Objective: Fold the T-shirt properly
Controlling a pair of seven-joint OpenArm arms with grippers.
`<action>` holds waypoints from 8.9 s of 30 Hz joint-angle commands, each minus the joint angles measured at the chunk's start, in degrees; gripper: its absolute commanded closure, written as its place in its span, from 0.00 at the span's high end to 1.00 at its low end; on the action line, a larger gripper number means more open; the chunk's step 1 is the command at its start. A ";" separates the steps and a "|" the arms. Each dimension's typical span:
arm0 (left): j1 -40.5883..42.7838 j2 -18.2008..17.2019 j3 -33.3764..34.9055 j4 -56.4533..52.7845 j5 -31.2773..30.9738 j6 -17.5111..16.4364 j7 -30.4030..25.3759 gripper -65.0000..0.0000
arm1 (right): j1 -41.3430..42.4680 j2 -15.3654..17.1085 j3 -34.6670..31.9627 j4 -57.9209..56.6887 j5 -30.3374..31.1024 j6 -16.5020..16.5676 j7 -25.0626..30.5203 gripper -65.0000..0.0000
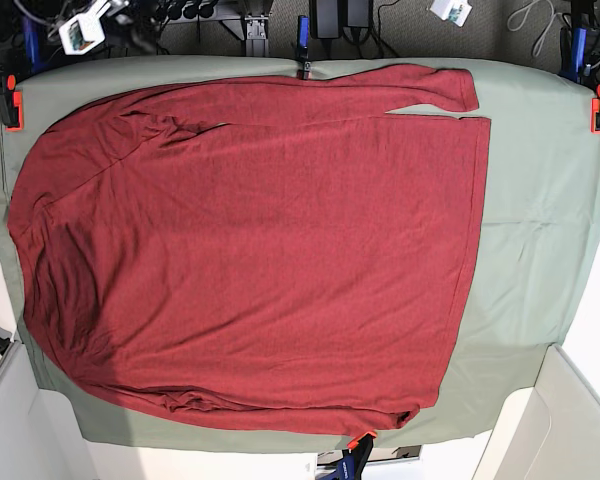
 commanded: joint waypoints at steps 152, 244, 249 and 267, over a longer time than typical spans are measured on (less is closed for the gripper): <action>-42.01 -18.56 0.85 -24.11 -10.36 -6.09 2.56 0.45 | 47.12 -7.15 17.86 -23.30 7.21 -6.91 -17.81 0.51; -31.91 -13.11 -11.56 -18.80 -21.40 -6.09 7.93 0.00 | 48.68 -7.45 26.38 -24.87 6.67 -10.97 -28.87 0.00; -28.11 -17.68 -13.81 -11.69 -23.47 -6.09 8.33 0.00 | 45.38 -6.45 28.72 -19.10 8.35 -10.99 -29.42 0.00; -28.39 -21.59 -13.79 -6.95 -20.39 -6.09 4.85 0.00 | 49.24 -2.67 28.63 -18.86 8.55 -10.95 -29.42 0.00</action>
